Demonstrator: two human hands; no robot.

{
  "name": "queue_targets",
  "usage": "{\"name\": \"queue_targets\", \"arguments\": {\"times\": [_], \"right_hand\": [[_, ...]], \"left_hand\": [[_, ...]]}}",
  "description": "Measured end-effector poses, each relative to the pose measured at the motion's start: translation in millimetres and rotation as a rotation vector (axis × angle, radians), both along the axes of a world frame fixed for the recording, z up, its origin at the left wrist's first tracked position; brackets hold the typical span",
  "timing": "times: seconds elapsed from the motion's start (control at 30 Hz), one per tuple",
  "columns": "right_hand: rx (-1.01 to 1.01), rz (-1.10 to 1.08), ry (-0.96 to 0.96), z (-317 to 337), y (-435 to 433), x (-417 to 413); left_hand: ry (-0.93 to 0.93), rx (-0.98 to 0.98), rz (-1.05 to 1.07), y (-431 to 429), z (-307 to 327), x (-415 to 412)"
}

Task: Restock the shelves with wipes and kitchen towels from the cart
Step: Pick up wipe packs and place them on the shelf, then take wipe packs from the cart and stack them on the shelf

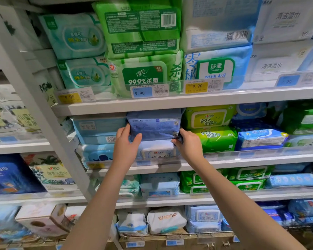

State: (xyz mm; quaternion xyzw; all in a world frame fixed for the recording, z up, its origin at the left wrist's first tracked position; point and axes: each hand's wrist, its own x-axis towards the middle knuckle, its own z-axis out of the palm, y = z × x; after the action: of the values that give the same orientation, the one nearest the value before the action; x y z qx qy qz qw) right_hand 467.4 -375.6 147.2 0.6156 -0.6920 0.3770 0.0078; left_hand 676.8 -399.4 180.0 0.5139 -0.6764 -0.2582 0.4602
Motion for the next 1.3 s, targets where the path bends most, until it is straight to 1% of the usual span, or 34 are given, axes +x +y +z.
{"name": "queue_targets", "arguments": {"times": [0.17,0.27,0.33,0.4,0.5,0.63,0.83,0.97,1.17,1.23,1.3], "right_hand": [[0.033,0.009,-0.029,2,1,0],[0.088,0.015,-0.036,9,1,0],[0.053,0.013,-0.103,16,3,1],[-0.038,0.035,-0.221,22,4,6],[-0.027,0.041,-0.329,29,1,14],[0.003,-0.020,-0.324,34,-1,12],[-0.004,-0.021,-0.341,33,1,16],[-0.027,0.035,-0.329,26,7,23],[-0.138,0.119,-0.299,18,26,27],[-0.132,0.134,-0.281,17,31,24],[-0.082,0.126,-0.292,16,37,16]], "left_hand": [[0.007,0.011,-0.010,1,2,0],[0.005,0.036,-0.004,2,2,1],[0.044,0.077,-0.005,2,2,2],[0.090,0.102,-0.016,4,2,0],[0.134,0.115,-0.028,6,0,-3],[0.108,0.122,0.012,8,-3,-3],[0.011,0.131,0.040,6,-3,-6],[0.020,0.133,0.008,8,-7,-5],[0.005,0.171,0.008,17,-8,-6],[-0.004,0.164,0.037,24,-6,-10],[-0.018,0.141,0.066,35,-5,-16]]}}
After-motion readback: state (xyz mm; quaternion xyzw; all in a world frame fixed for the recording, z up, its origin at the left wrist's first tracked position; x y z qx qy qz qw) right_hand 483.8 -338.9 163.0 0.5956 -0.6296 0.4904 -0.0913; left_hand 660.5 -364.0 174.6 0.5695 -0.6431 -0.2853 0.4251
